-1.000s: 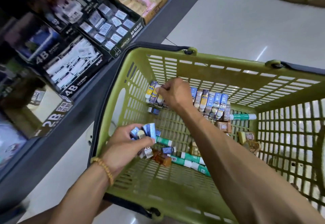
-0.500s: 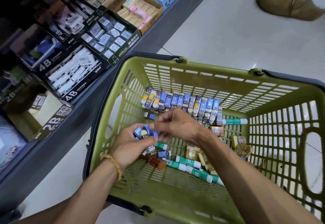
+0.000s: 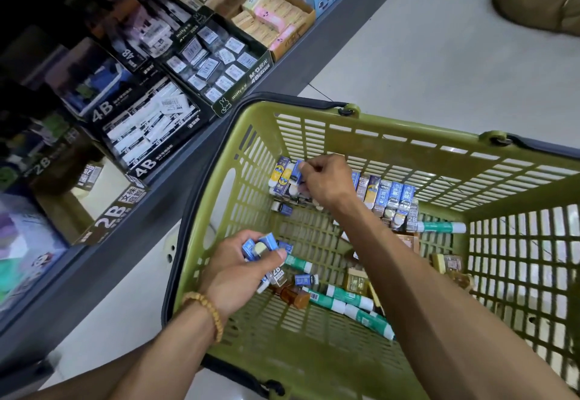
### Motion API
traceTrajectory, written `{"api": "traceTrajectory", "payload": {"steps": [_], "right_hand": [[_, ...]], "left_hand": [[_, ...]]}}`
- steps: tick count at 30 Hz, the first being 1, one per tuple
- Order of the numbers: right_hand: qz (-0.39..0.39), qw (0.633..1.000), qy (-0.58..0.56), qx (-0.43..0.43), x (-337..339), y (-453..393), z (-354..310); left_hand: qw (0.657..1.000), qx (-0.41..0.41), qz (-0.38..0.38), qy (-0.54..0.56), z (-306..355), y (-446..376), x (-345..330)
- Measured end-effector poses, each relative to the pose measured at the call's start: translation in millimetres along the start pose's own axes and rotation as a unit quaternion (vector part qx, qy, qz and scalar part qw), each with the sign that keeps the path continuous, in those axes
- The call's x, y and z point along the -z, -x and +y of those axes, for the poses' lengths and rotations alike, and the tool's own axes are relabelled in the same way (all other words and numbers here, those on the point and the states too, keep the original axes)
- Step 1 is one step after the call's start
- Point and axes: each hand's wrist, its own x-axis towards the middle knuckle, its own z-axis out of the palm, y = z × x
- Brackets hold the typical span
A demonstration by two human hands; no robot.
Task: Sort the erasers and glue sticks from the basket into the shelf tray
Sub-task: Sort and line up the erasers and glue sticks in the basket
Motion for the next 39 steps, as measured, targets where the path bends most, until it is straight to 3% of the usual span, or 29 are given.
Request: {"api": "traceTrajectory", "payload": {"steps": [5, 10, 13, 25, 29, 33, 39], "right_hand": [[0.071, 0.991, 0.086, 0.074, -4, 11, 7], [0.025, 0.936, 0.307, 0.17, -4, 24, 9], [0.029, 0.916, 0.357, 0.182, -7, 23, 8], [0.049, 0.937, 0.264, 0.223, 3, 43, 27], [-0.075, 0.958, 0.225, 0.163, -2, 55, 59], [-0.09, 0.978, 0.163, 0.094, -24, 42, 80], [-0.072, 0.981, 0.169, 0.071, -52, 33, 91]], "left_hand": [[1.0, 0.009, -0.019, -0.003, 1, 5, 5], [1.0, 0.007, -0.02, 0.016, 0, 7, 9], [0.999, -0.004, -0.022, 0.025, 2, 9, 9], [0.998, 0.009, -0.05, 0.023, 2, 10, 15], [0.999, 0.0, -0.051, 0.009, 3, 12, 15], [0.999, -0.003, -0.044, 0.025, -2, 10, 13], [0.998, 0.005, -0.049, 0.038, -3, 10, 12]]}}
